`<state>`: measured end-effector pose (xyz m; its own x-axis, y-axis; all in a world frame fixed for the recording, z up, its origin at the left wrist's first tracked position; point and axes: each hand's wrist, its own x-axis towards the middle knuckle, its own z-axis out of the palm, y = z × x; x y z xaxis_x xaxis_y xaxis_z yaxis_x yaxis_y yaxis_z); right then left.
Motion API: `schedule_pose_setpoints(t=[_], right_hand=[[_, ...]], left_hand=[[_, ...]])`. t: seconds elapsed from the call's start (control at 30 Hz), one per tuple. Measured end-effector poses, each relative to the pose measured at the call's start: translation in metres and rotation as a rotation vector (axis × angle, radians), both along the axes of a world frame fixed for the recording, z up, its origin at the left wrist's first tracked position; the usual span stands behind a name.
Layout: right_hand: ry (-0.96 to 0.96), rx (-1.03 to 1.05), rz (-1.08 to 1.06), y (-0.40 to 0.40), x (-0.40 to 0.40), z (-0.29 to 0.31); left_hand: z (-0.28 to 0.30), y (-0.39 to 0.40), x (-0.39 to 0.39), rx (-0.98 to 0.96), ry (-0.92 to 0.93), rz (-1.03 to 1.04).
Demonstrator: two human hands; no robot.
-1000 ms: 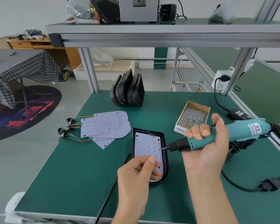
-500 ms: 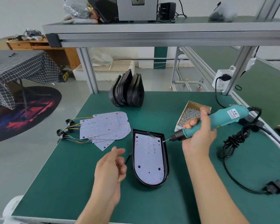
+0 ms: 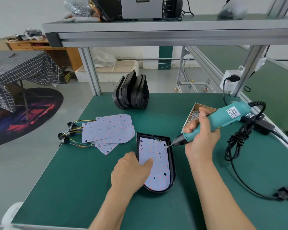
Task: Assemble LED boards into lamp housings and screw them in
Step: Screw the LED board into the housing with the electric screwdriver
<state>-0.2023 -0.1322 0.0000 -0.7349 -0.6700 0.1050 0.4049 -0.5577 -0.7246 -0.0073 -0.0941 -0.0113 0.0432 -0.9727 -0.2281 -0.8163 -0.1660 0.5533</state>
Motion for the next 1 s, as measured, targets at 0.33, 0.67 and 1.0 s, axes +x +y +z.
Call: schedule_pose_setpoints(t=[0.33, 0.67, 1.0], right_hand=[[0.059, 0.019, -0.009, -0.0023, 0.0048, -0.0041], [0.052, 0.040, -0.016, -0.0048, 0.0030, -0.0079], [0.058, 0.043, -0.009, -0.0041, 0.0056, -0.0086]], left_hand=[[-0.0028, 0.0008, -0.0046, -0.052, 0.109, 0.041], [-0.0033, 0.0015, -0.0062, -0.050, 0.124, 0.073], [-0.0021, 0.0028, -0.0071, -0.040, 0.099, 0.087]])
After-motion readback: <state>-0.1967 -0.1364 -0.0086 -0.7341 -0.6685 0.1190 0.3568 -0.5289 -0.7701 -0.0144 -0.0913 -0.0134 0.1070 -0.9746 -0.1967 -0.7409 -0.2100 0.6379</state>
